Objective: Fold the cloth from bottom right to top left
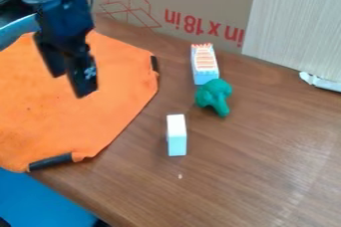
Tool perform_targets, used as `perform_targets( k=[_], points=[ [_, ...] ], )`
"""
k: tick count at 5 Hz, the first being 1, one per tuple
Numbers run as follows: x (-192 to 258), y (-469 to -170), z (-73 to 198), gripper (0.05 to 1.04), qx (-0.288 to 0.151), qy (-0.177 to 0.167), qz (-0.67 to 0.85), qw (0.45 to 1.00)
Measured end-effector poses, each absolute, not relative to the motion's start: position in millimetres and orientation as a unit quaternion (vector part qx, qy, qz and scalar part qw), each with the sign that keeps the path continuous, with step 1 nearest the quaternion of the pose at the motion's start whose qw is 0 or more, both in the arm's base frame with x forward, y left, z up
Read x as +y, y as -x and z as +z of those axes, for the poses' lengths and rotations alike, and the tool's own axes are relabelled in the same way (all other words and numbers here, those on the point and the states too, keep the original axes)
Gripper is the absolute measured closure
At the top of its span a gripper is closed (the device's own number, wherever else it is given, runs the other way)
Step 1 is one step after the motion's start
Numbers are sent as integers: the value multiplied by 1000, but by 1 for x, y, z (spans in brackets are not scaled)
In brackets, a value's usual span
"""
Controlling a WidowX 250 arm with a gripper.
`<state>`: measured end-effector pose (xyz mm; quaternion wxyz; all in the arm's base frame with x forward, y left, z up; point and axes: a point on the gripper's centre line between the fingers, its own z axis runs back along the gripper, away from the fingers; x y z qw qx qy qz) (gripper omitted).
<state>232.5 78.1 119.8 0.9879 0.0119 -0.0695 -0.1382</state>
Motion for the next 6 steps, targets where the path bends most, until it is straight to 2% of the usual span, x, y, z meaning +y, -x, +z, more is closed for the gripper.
perform_targets(
  k=[2, 3, 4, 5, 6],
  points=[
    [96, -193, 89, 83, 4, -26, -209, 978],
    [101, -168, 75, 83, 26, -7, -246, 969],
    [98, -144, 75, 83, 3, 2, -287, 958],
    [92, -139, 68, 83, -25, -5, -313, 949],
    [87, -143, 57, 83, -47, -29, -319, 946]
  ],
)
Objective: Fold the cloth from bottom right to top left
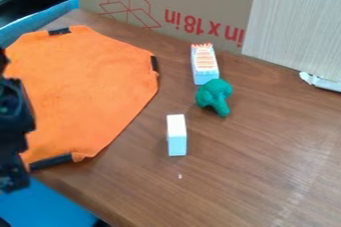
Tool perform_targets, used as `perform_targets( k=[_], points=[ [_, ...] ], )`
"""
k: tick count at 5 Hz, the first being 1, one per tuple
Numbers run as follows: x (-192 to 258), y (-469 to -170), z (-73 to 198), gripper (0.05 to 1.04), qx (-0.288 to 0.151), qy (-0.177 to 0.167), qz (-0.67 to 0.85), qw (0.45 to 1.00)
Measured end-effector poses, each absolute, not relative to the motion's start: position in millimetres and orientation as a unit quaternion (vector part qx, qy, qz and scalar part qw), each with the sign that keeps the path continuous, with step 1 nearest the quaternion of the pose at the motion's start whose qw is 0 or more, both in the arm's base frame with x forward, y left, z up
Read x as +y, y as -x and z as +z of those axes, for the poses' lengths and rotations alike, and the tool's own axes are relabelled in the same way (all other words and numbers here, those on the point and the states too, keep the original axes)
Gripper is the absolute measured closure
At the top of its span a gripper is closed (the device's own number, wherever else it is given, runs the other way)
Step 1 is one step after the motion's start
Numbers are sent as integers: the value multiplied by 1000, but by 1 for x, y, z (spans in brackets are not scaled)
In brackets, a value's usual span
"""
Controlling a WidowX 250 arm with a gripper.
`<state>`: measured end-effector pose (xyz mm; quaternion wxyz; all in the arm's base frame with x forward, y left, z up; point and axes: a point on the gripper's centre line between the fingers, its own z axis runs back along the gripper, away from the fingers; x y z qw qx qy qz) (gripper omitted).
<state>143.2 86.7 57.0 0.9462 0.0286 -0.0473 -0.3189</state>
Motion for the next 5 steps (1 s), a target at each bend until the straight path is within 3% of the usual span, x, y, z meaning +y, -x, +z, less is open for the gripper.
perform_targets(
  k=[3, 5],
  points=[
    [87, -170, 35, 114, -54, -78, -314, 945],
    [91, -170, 36, 426, -46, -96, -320, 942]
  ],
)
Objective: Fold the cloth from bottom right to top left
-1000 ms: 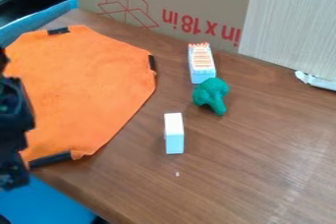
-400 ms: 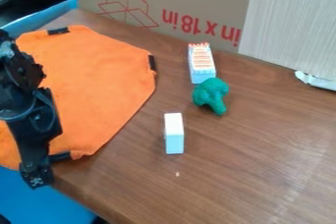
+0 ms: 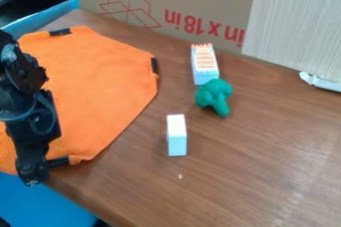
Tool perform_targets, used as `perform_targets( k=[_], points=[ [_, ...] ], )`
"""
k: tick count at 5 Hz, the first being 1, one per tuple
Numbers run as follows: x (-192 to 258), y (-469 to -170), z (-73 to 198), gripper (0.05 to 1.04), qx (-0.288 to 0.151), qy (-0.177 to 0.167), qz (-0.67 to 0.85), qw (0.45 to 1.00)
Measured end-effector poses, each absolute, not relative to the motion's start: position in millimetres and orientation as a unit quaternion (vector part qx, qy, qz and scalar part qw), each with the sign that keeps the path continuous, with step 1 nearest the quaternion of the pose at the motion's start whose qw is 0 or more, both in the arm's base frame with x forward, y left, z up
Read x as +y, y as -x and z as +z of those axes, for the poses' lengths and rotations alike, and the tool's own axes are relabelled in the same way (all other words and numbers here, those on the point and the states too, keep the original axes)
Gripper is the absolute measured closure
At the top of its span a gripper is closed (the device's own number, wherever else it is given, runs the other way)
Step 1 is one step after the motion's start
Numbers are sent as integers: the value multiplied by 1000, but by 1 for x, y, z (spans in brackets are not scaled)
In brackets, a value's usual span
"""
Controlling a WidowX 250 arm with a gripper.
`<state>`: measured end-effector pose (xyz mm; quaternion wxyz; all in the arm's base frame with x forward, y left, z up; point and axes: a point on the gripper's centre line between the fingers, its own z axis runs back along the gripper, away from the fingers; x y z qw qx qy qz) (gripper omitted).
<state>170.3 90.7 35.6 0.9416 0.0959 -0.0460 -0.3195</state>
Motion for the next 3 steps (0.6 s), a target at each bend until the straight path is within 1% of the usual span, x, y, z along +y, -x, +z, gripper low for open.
perform_targets(
  k=[1, 2, 3],
  points=[
    [85, -169, 38, 561, -47, -74, -300, 950],
    [85, -182, 53, 809, -53, -57, -284, 956],
    [98, -205, 67, 973, -55, -18, -245, 968]
  ],
)
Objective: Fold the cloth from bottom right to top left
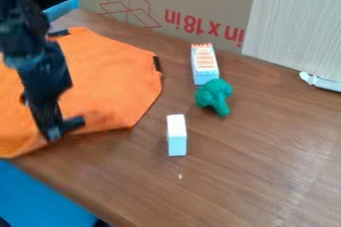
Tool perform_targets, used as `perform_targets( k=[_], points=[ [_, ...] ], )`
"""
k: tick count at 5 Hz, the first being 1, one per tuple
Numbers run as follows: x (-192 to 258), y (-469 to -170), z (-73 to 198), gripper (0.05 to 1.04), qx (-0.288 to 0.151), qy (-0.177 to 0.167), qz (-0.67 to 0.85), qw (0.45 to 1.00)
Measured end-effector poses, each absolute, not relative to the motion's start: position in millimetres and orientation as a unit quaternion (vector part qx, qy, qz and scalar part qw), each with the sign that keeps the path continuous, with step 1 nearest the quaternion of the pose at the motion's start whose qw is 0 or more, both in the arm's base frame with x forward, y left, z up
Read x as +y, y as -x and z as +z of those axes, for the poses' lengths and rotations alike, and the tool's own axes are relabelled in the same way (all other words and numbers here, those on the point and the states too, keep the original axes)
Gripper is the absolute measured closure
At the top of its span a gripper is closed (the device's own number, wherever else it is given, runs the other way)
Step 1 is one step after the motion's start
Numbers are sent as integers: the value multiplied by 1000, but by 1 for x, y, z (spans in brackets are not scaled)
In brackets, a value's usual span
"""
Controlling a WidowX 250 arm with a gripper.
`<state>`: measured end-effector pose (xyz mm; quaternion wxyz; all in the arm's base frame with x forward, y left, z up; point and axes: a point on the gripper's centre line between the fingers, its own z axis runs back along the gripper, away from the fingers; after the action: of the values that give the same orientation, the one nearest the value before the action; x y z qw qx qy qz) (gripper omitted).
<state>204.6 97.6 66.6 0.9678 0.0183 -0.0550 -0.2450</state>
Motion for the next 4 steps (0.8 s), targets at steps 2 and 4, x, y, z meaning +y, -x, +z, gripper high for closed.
perform_targets(
  k=[2, 4],
  points=[
    [131, -245, 88, 1029, -63, 10, -171, 983],
    [164, -276, 118, 1029, -72, 30, -126, 989]
  ],
)
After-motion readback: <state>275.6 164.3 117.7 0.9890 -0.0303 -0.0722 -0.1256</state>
